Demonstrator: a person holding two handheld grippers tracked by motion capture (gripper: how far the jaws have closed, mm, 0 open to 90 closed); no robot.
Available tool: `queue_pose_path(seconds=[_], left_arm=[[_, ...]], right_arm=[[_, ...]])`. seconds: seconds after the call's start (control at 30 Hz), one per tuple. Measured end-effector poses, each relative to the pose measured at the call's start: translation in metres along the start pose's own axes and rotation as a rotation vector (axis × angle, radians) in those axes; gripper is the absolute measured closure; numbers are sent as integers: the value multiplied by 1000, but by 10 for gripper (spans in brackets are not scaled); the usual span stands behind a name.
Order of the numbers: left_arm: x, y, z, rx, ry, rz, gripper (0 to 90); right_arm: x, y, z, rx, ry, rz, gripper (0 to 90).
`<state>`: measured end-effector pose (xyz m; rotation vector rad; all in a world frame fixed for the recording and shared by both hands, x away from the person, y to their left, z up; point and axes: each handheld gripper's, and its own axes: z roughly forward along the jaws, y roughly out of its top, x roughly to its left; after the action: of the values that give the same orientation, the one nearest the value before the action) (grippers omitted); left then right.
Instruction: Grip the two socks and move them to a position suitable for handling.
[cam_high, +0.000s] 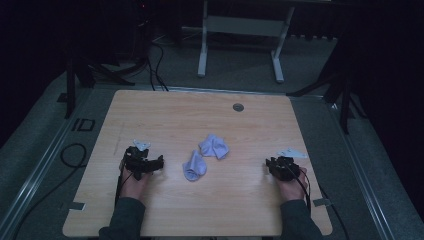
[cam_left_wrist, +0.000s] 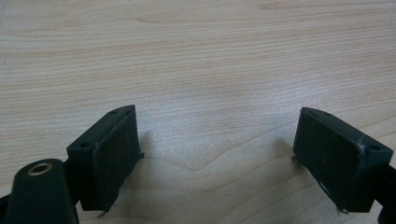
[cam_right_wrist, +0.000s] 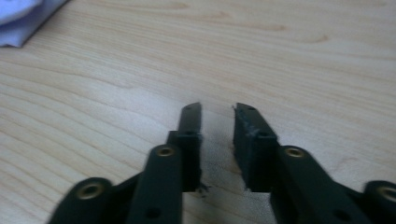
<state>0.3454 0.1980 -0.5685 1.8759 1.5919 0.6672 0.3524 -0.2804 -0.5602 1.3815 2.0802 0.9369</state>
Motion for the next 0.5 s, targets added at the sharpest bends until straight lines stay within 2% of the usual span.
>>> queue_pose_path(seconds=[0.17, 0.23, 0.3, 0.33, 0.5], left_arm=[[0, 0, 0, 0, 0, 0, 142], [0, 0, 0, 0, 0, 0, 141], [0, 0, 0, 1, 0, 0, 141], [0, 0, 0, 1, 0, 1, 141], [0, 0, 0, 1, 0, 1, 141]], right_arm=[[3, 3, -5, -1, 17, -20, 845], [9, 5, -8, 4, 43, -47, 895], [11, 6, -10, 5, 49, -62, 897], [16, 9, -12, 2, 61, -88, 898], [29, 15, -13, 9, 82, -141, 899]])
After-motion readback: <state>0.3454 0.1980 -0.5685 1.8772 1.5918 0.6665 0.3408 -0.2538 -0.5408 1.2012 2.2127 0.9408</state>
